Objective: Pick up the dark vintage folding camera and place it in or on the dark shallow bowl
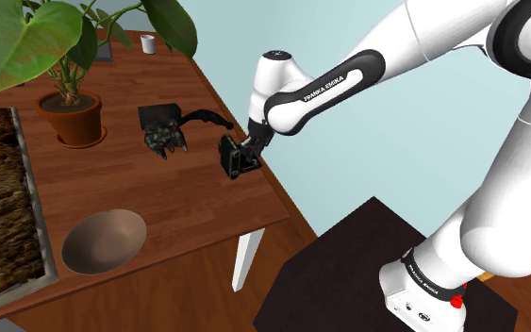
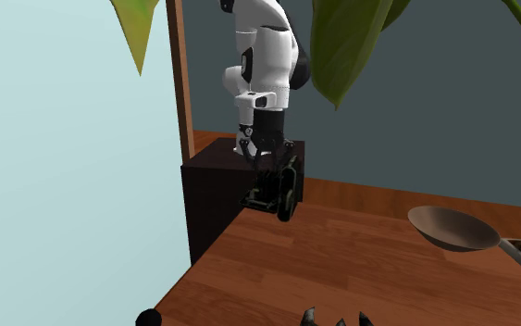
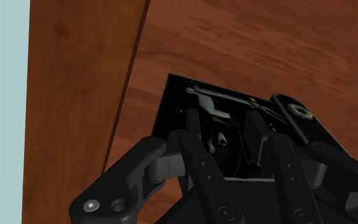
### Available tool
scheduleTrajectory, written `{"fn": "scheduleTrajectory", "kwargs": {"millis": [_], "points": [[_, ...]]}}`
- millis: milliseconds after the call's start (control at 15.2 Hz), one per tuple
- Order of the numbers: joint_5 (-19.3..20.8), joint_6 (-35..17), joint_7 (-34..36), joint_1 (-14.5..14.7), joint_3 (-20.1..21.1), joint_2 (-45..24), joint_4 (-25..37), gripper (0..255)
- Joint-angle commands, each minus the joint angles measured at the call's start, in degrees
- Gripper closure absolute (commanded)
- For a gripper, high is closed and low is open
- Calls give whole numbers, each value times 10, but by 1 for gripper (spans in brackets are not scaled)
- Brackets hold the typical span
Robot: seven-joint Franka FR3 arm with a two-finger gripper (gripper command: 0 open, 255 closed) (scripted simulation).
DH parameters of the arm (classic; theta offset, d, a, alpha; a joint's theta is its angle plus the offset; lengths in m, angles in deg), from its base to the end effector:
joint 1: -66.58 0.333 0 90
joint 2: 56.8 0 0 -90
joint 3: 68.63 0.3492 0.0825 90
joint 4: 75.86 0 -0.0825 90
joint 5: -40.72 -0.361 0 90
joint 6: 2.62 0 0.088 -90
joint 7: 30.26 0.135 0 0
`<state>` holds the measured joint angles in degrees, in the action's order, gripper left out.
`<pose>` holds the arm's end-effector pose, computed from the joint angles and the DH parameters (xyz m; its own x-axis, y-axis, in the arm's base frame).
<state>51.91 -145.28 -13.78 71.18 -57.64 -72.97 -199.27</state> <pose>0.5491 0.1484 0.2969 0.9888 0.1286 0.0756 0.1246 -0.9907 0.0551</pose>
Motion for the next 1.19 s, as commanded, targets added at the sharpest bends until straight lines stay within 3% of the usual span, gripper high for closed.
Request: {"fn": "scheduleTrajectory", "kwargs": {"millis": [0, 594, 1122], "points": [[-6, 13, -5, -2, 2, 12, 2, 255], [-26, 69, -22, -6, 9, 55, 16, 255], [0, 103, 94, 66, 43, 15, 79, 255]]}}
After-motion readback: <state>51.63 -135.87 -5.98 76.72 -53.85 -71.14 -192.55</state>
